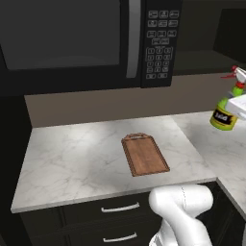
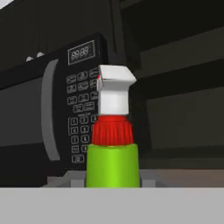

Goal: Grab the spray bottle from the cabinet, then place it next to the cutting board for sanitizing. Then grab the dish brush from the countertop next to the sink and place it next to the cutting board.

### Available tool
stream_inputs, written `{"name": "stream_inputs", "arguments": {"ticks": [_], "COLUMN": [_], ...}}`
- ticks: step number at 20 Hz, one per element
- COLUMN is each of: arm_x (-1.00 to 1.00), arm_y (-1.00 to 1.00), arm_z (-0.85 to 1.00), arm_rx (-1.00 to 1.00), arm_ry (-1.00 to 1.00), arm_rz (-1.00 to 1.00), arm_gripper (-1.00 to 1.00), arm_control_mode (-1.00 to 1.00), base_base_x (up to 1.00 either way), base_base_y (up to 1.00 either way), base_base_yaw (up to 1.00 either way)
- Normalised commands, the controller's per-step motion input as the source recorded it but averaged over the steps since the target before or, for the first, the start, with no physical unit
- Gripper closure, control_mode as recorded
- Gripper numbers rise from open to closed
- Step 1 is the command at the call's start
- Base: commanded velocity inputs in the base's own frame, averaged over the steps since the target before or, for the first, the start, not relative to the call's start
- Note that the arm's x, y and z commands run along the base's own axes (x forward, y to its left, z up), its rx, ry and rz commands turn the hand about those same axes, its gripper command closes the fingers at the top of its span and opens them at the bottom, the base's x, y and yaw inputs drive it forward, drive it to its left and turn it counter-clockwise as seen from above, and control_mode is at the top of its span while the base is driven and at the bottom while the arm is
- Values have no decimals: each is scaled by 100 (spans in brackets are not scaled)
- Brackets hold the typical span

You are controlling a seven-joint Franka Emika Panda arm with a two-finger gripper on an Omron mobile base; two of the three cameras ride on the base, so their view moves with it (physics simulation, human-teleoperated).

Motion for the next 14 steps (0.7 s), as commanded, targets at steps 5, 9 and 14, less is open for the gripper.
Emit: {"name": "stream_inputs", "arguments": {"ticks": [5, 9, 14], "arm_x": [-32, 6, 28], "arm_y": [33, 21, 14], "arm_z": [-65, -61, -65], "arm_rx": [-11, -7, -4], "arm_ry": [0, 0, -1], "arm_rz": [35, 34, 32], "arm_gripper": [100, 100, 100], "arm_control_mode": [-100, -100, -100], "base_base_x": [0, 0, 0], "base_base_y": [0, 0, 0], "base_base_yaw": [0, 0, 0]}}
